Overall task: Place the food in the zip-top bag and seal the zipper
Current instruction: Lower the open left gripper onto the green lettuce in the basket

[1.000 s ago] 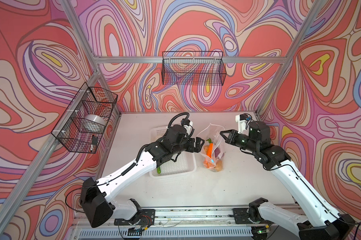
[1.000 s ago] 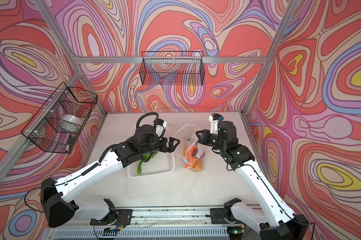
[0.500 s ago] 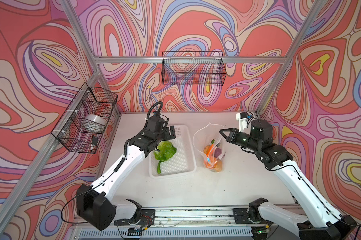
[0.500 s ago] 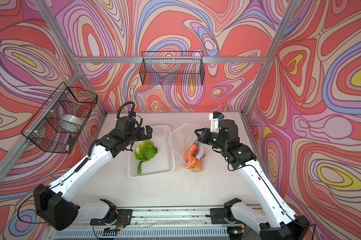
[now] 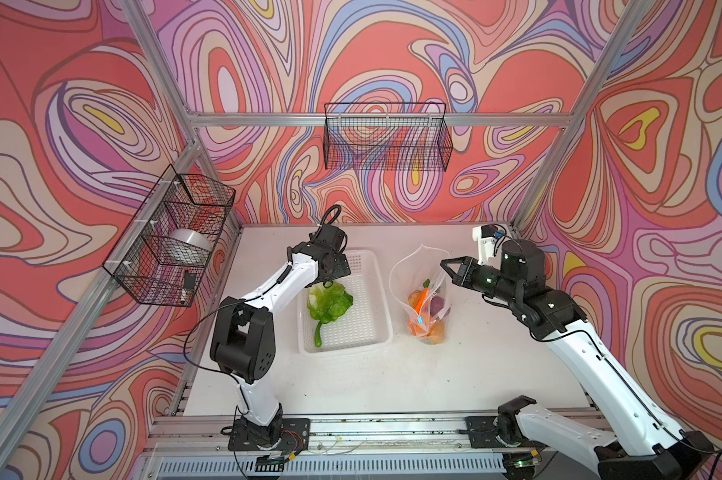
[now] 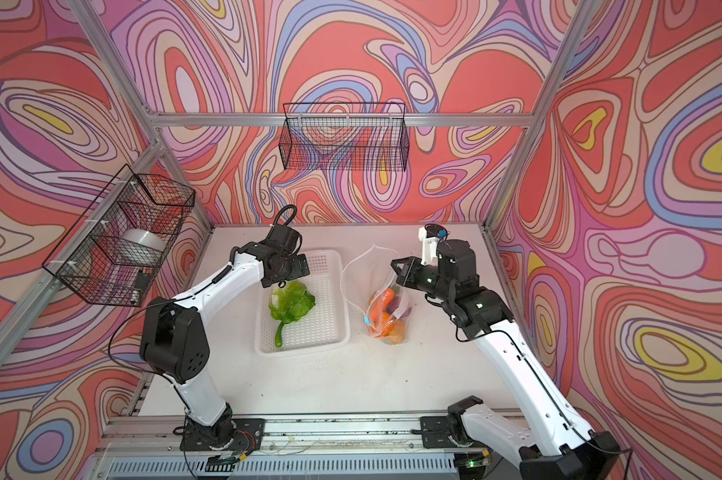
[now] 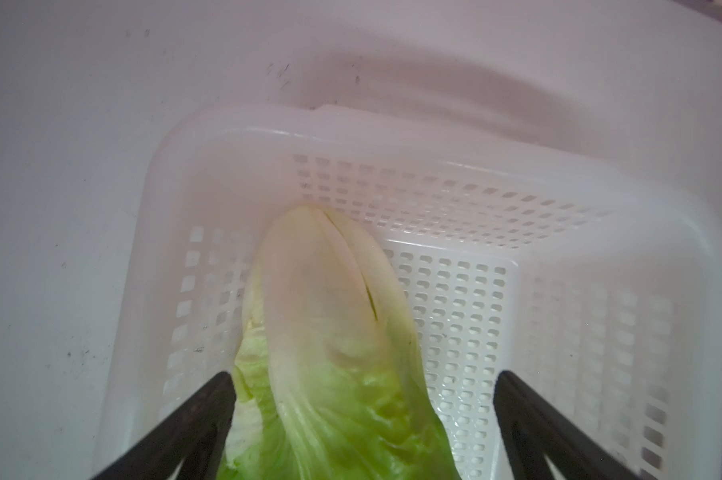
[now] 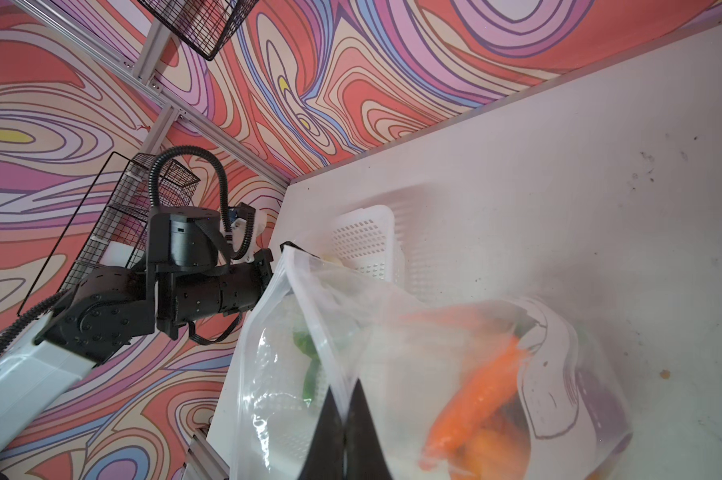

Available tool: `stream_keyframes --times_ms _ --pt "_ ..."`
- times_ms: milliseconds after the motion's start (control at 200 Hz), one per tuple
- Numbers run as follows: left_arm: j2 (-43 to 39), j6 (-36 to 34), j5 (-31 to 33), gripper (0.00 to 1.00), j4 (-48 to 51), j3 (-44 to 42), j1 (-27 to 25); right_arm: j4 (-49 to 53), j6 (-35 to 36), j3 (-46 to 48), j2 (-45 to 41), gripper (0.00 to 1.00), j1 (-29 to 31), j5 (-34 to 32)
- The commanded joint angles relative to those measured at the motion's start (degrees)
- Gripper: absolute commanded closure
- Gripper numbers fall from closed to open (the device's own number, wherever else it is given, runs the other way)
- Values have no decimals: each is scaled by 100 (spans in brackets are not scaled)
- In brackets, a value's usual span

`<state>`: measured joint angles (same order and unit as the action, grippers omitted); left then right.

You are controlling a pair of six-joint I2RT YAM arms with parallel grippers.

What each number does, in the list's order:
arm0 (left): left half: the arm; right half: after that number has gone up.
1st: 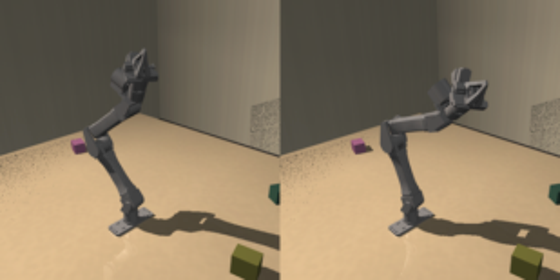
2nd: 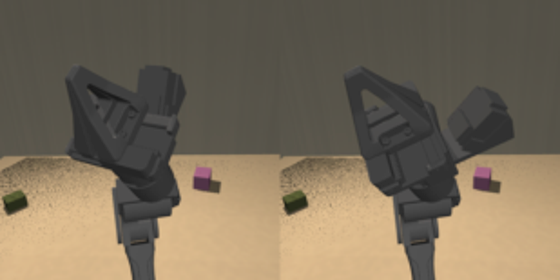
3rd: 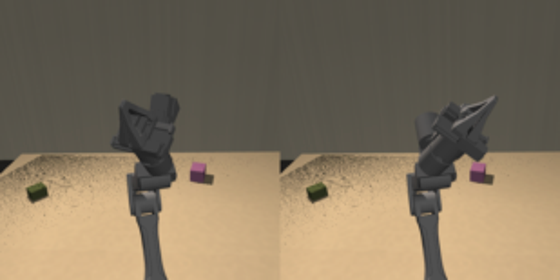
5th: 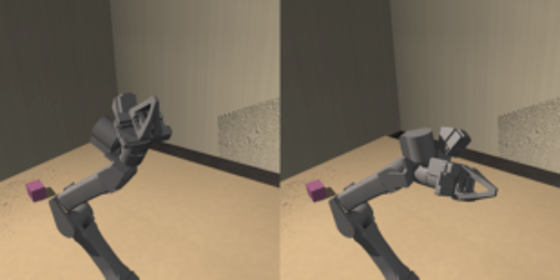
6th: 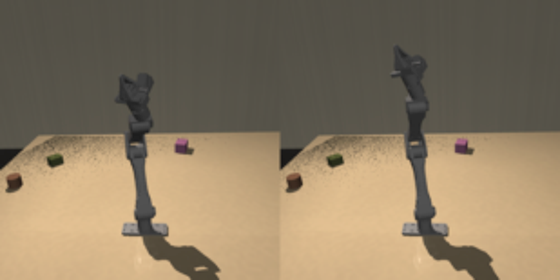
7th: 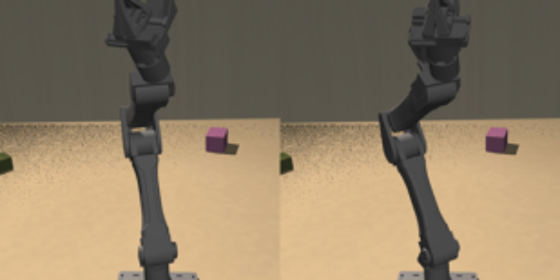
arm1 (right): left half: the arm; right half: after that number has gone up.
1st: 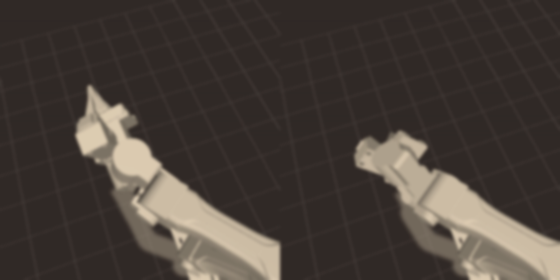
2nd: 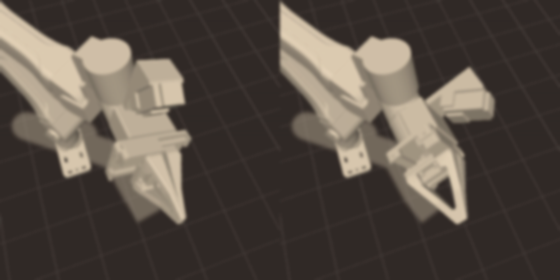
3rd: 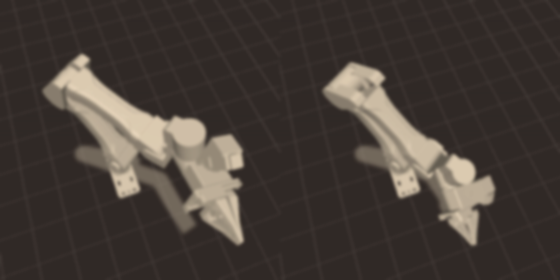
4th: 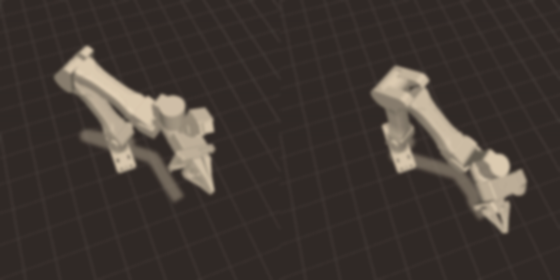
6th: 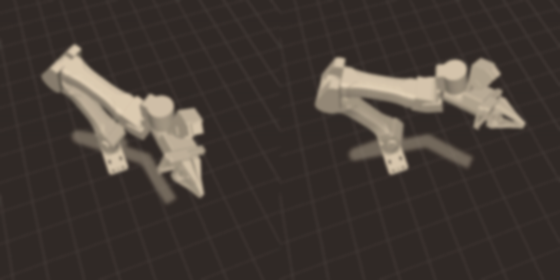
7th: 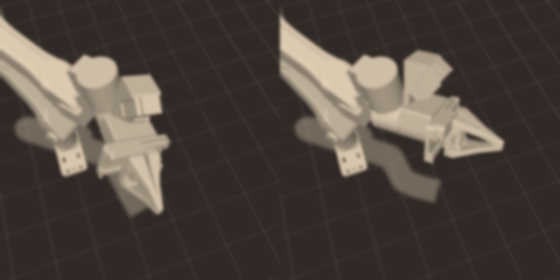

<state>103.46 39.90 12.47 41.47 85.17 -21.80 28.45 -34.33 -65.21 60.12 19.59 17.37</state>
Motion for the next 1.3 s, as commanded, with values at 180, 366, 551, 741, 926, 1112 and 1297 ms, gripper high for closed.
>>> stream_keyframes --times_ms 180,366,551,741,926,1112,1297 --pt "767 396 448 0 801 429 11 214 270 188 -210 100 26 -281" --pt "1117 211 -173 0 591 488 49 211 286 182 -151 100 27 -294" --pt "975 150 -1206 0 -226 150 19 175 282 148 -72 100 27 -283" --pt "660 -153 -1873 0 -818 -38 -183 109 226 132 0 100 26 -244" --pt "532 -574 -1415 0 -468 80 -265 89 212 112 27 100 22 -216" --pt "828 -1035 -912 0 258 453 -265 107 215 122 22 100 24 -214" --pt "1087 -1081 -1033 0 289 497 -264 152 216 105 -33 100 25 -222"
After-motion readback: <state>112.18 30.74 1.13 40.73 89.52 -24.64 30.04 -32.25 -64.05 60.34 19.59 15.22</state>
